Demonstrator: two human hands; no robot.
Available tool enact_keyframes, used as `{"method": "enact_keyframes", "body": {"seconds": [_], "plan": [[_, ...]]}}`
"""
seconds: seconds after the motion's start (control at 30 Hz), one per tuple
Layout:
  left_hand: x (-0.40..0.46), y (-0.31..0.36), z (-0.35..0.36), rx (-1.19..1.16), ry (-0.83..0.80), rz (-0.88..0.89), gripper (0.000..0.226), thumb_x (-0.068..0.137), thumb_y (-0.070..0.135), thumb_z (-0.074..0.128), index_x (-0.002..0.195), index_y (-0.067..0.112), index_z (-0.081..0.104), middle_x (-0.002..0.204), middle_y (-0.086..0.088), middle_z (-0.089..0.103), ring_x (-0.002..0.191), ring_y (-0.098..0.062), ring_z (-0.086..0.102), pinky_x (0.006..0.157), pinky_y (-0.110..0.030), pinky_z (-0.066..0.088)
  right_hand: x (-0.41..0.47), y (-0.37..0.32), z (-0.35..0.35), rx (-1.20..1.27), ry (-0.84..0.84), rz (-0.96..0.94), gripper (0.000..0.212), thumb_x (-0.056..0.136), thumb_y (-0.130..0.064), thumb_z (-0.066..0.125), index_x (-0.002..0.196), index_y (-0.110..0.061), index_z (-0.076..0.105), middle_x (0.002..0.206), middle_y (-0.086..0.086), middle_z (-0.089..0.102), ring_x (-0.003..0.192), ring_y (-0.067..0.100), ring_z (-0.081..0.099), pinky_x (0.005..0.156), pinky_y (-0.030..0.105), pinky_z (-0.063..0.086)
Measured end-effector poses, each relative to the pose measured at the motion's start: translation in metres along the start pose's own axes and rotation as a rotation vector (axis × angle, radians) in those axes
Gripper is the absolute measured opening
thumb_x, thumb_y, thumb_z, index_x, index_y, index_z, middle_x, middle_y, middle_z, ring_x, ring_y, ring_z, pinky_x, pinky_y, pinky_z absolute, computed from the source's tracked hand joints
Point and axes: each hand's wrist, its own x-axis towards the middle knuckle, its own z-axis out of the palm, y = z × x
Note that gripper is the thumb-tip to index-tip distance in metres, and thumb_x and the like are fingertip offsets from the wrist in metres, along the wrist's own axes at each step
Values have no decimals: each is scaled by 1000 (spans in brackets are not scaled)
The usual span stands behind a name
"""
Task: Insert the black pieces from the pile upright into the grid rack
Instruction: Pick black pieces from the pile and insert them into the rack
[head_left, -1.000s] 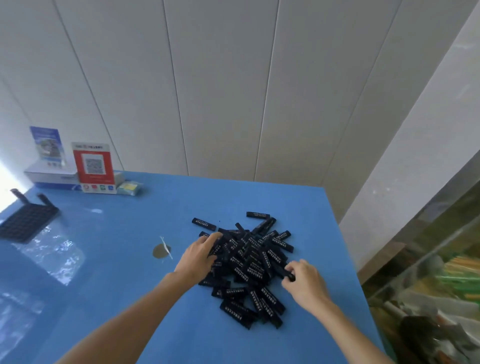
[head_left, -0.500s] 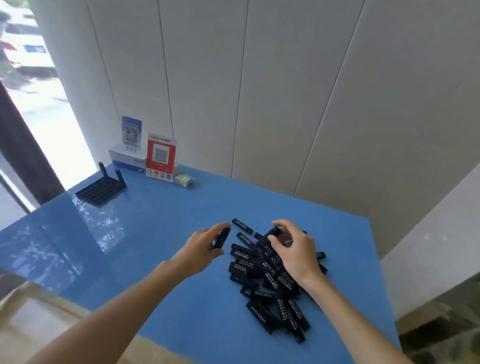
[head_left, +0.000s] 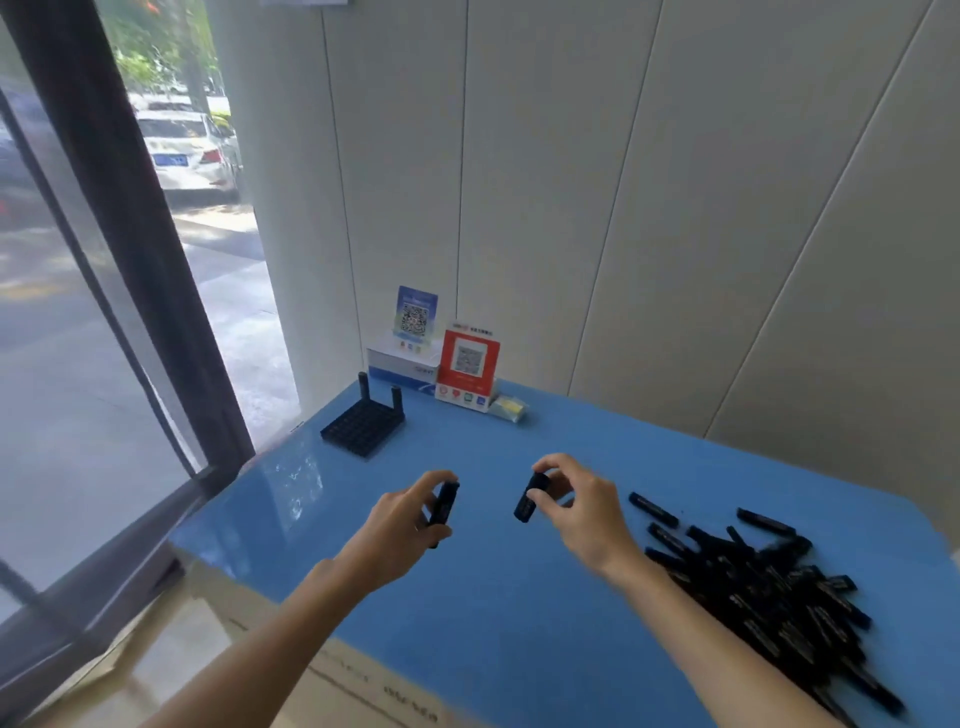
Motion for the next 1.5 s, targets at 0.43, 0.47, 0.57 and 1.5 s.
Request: {"method": "enact_keyframes", "body": {"seconds": [0.43,0.47,0.57,1.5], "plan": [[9,-141,-126,13,113,-80,50,85,14,67,125,28,41,104,3,56,69,-6,65,64,-20,52,89,-68,125,-32,-3,-59,19,81,-15,71,95,-25,61,83,-11,62,81,4,60,70,14,47],[17,-149,-132,7,118,-80,50,85,13,67,125,27,42,104,2,56,70,-6,64,64,-19,51,98,-68,130,-31,1,-55,19,81,-15,71,95,-25,62,83,-12,62,81,2,60,69,11,45],[45,-168,-146,-6,134,-75,47,83,9,68,122,25,46,100,1,59,75,-6,61,67,-20,51,131,-66,145,-19,8,-40,20,81,-15,71,95,-25,62,82,-14,62,80,1,60,67,10,45],[285,-270,-165,-16,-159,256,34,81,20,69,108,24,50,97,1,66,92,-18,60,81,-36,50,301,-53,261,-135,151,197,21,83,-16,69,102,-23,66,91,-8,64,89,9,57,79,27,49]]}}
